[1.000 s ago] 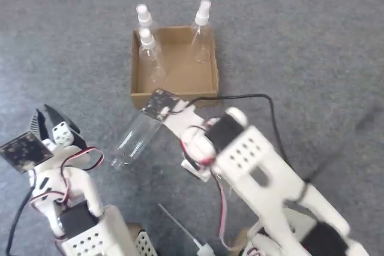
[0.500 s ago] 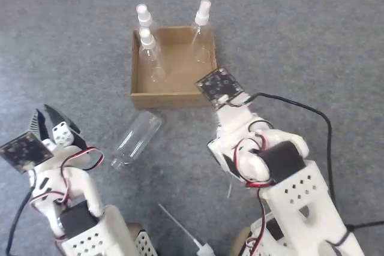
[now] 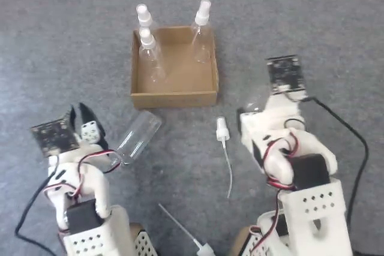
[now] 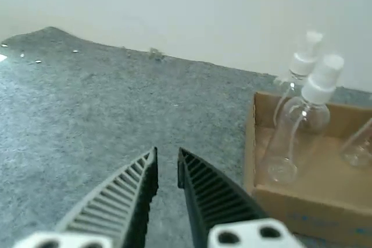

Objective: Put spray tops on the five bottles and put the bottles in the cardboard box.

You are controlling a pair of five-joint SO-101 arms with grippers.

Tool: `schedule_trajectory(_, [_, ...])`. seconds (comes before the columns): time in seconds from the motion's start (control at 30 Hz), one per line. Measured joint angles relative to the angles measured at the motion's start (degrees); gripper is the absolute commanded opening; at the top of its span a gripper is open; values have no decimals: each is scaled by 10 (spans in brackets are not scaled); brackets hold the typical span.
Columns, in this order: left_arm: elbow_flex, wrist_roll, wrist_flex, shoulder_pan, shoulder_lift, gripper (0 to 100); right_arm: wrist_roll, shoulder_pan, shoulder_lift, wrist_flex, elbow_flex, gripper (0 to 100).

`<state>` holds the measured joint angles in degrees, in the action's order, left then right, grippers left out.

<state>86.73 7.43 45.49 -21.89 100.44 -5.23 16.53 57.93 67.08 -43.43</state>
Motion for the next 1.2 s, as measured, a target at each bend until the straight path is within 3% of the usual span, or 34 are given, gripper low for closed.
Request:
schedule_trajectory(0.4, [-70, -126, 117, 156, 0, 48, -59, -119, 11, -63, -32, 76])
schedule_trajectory(0.77, [-170, -235, 289, 302, 7, 48, -64, -139, 11, -72, -32, 76])
schedule_trajectory(1.03, [-170, -300, 317, 322, 7, 47, -64, -139, 11, -72, -32, 76])
schedule_trajectory(1.2, [-181, -326, 317, 335, -84, 47, -64, -139, 11, -72, -32, 76])
